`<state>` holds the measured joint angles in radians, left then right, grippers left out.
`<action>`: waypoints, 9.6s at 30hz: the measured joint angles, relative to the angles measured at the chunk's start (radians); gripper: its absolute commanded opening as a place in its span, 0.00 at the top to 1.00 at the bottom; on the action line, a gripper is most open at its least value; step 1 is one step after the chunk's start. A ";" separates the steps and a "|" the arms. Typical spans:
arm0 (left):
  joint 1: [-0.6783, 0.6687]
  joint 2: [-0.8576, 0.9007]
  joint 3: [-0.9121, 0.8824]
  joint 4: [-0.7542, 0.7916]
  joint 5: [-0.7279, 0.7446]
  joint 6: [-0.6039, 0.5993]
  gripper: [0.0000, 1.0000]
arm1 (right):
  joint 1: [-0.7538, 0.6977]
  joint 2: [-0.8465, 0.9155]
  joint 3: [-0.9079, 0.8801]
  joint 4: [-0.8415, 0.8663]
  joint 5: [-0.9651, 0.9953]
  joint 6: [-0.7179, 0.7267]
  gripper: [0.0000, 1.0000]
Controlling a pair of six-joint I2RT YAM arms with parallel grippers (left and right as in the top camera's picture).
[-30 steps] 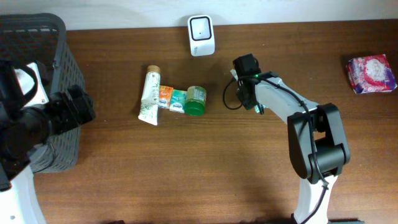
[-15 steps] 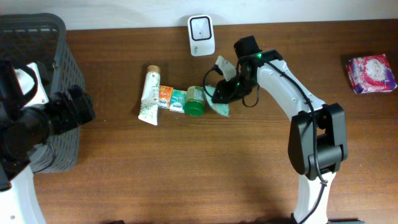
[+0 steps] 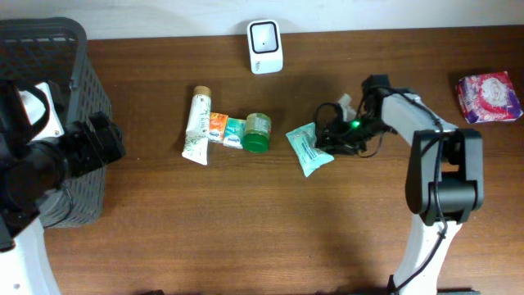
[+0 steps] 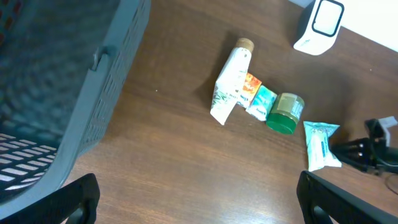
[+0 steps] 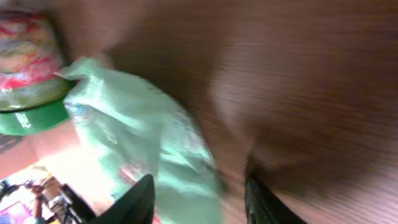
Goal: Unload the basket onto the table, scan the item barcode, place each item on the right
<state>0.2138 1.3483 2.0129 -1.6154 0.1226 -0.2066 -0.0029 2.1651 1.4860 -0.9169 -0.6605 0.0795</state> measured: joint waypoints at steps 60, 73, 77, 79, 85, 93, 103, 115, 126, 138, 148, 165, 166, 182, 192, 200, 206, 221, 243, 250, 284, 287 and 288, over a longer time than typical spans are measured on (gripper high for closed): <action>0.000 0.000 0.000 0.000 0.000 0.000 0.01 | 0.153 -0.013 0.088 0.035 -0.063 0.758 0.53; 0.000 0.000 0.000 0.000 0.000 0.000 0.01 | 0.199 -0.013 0.071 0.178 0.423 0.883 0.52; 0.000 0.000 0.000 0.000 0.000 0.000 0.01 | 0.166 -0.013 0.073 0.182 0.435 0.609 0.48; 0.000 0.000 0.000 -0.001 0.000 0.000 0.01 | 0.143 -0.013 0.088 0.172 0.387 0.496 0.40; 0.000 0.000 0.000 0.000 0.000 0.000 0.01 | 0.055 -0.013 0.100 0.230 0.267 0.396 0.30; 0.000 0.000 0.000 0.000 0.000 0.000 0.01 | 0.025 0.009 0.101 0.316 0.213 0.385 0.28; 0.000 0.000 0.000 -0.001 0.000 0.000 0.01 | 0.093 0.079 0.125 0.377 0.114 0.385 0.96; 0.000 0.000 0.000 -0.001 0.000 0.000 0.01 | 0.056 0.101 0.297 0.260 -0.042 0.385 0.18; 0.000 0.000 0.000 0.000 0.000 0.000 0.01 | 0.202 0.142 0.297 0.316 0.242 0.379 0.26; 0.000 0.000 0.000 -0.001 0.000 0.000 0.01 | 0.224 0.163 0.338 0.294 0.256 0.335 0.96; 0.000 0.000 0.000 -0.001 0.000 0.000 0.01 | 0.098 0.139 0.460 0.578 -0.019 0.466 0.96; 0.000 0.000 0.000 -0.001 0.000 0.000 0.01 | 0.150 0.182 0.466 0.643 0.336 0.415 0.36; 0.000 0.000 0.000 -0.001 0.000 0.000 0.01 | 0.150 0.207 0.466 0.658 0.340 0.393 0.36; 0.000 0.000 0.000 0.000 0.000 0.000 0.01 | 0.199 0.340 0.466 0.702 0.315 -0.015 0.63; 0.000 0.000 0.000 -0.001 0.000 0.000 0.01 | 0.198 0.278 0.514 0.198 0.257 -0.033 0.96; 0.000 0.000 0.000 -0.003 0.000 0.000 0.01 | 0.198 0.105 0.478 -0.312 0.395 -0.150 0.01; 0.000 0.000 0.000 -0.003 0.000 0.000 0.01 | 0.227 0.080 0.478 -0.240 0.486 -0.332 0.01; 0.000 0.000 0.000 -0.003 0.000 0.000 0.01 | 0.393 0.075 0.217 0.096 0.767 -0.460 0.96; 0.000 0.000 0.000 -0.003 0.000 0.000 0.01 | 0.386 0.246 0.542 0.665 0.575 0.043 0.96; 0.000 0.000 0.000 -0.003 0.000 0.000 0.01 | 0.333 0.274 0.542 0.660 0.503 0.220 0.96; 0.000 0.000 0.000 -0.003 0.000 0.000 0.01 | 0.325 0.365 0.724 0.658 0.480 0.500 0.96; 0.000 0.000 0.000 -0.003 0.000 0.000 0.01 | 0.312 0.364 0.764 0.548 0.477 0.473 0.96; 0.000 0.000 0.000 -0.003 0.000 0.000 0.01 | 0.296 0.364 0.792 0.488 0.476 0.466 0.96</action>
<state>0.2138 1.3483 2.0125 -1.6184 0.1226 -0.2066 0.2928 2.5286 2.2784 -0.4286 -0.1841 0.5457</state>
